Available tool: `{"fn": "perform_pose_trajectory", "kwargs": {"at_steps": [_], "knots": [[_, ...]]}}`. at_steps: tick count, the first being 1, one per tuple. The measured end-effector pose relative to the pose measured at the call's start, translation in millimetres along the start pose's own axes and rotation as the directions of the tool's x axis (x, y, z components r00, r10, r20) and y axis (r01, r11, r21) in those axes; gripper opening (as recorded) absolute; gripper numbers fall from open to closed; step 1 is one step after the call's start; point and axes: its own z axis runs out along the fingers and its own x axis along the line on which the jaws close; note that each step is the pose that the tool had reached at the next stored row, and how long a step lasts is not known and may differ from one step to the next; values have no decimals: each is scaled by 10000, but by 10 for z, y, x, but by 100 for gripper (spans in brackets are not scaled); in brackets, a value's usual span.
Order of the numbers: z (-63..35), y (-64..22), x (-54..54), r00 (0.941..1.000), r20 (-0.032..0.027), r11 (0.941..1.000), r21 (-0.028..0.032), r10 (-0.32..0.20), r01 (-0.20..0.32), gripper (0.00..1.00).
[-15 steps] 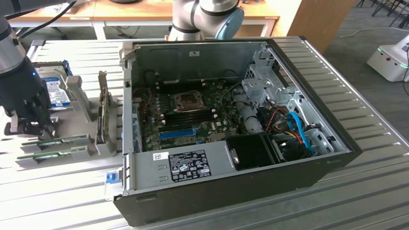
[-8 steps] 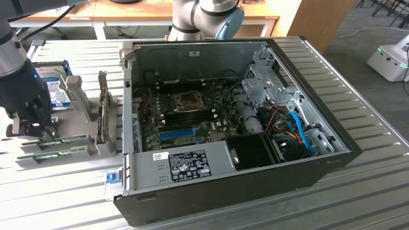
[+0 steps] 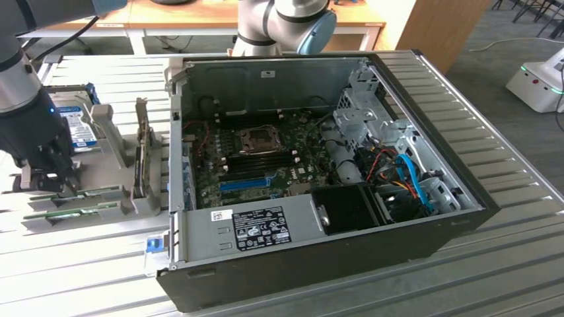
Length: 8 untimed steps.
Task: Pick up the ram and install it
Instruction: 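Pick up the ram and move it above insertion slot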
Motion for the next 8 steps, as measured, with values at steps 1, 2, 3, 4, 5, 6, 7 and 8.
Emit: {"fn": "perform_pose_trajectory", "kwargs": {"at_steps": [1, 2, 3, 4, 5, 6, 7, 8], "knots": [[12, 0, 0, 10000, -1, 10000, -1, 0, 0, 29], [23, 0, 0, 10000, 0, 10000, 0, 0, 0, 29], [35, 0, 0, 10000, 0, 10000, 0, 0, 0, 29], [46, -1, -1, 10000, -1, 10000, -1, 0, 0, 29], [58, -1, -1, 10000, -1, 10000, 0, 0, 0, 29], [69, -1, -1, 10000, 0, 10000, -1, 0, 0, 29], [81, -1, -1, 10000, -1, 10000, -1, 0, 0, 29], [92, -2, -1, 10000, 0, 10000, 0, 0, 0, 29]]}}
